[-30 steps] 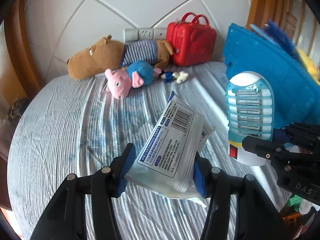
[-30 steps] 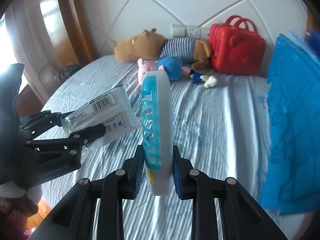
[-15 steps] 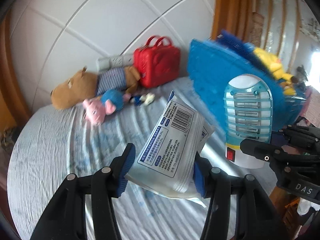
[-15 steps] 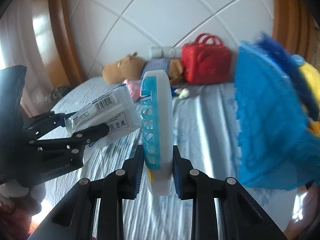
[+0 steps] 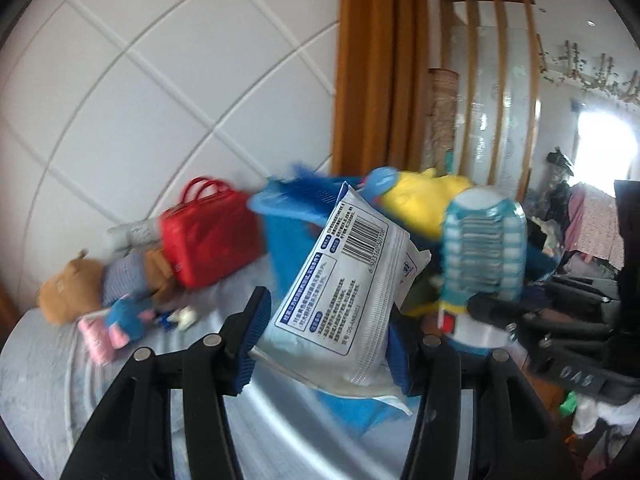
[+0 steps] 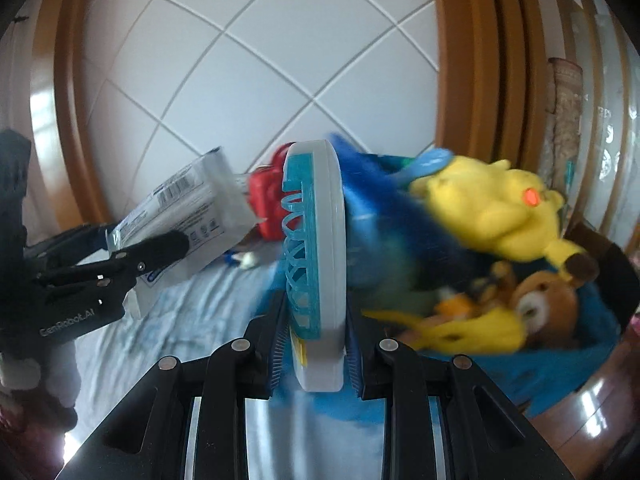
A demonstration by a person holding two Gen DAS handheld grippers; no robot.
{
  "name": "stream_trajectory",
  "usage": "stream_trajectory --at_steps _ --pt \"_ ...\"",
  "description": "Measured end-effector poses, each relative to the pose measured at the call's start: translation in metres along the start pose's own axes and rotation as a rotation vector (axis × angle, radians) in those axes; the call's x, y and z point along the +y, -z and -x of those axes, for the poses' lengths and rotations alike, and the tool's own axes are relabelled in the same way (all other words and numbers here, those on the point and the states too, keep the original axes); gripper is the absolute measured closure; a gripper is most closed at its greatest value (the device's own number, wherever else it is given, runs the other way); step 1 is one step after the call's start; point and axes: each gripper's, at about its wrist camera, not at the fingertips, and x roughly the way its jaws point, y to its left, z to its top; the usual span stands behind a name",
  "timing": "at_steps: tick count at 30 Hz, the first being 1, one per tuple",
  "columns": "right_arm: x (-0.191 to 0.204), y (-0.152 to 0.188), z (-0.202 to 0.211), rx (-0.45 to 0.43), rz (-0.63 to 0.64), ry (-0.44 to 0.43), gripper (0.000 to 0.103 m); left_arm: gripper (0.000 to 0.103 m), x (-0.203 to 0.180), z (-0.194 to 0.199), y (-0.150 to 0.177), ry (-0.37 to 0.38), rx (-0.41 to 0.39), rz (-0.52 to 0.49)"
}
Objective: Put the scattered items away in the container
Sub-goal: 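Carry the wipes pack and white device in both grippers over the blue crate, then lower both items into the crate and open both grippers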
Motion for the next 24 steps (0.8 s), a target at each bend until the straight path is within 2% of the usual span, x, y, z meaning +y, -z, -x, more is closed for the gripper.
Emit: stream_trajectory --at_steps 3,10,18,21,24 --pt "-0.04 -0.005 -0.007 0.028 0.011 -0.006 0.077 0.051 -0.036 -0.039 -0.011 0.027 0.043 0.023" --pt "-0.101 0.0 -0.046 0.107 0.006 -0.035 0.077 0.051 -0.067 -0.108 -0.017 -0.033 0.153 0.029" --pt "-0.112 0.005 -0.081 0.195 0.046 -0.076 0.077 0.051 -0.068 -0.148 -0.002 -0.112 0.289 0.029" --pt "-0.113 0.006 -0.092 0.212 0.052 -0.081 0.077 0.05 -0.077 -0.153 0.002 -0.121 0.302 -0.004" --pt "-0.117 0.005 -0.098 0.215 0.045 -0.089 0.076 0.049 -0.075 -0.155 0.002 -0.121 0.302 0.008"
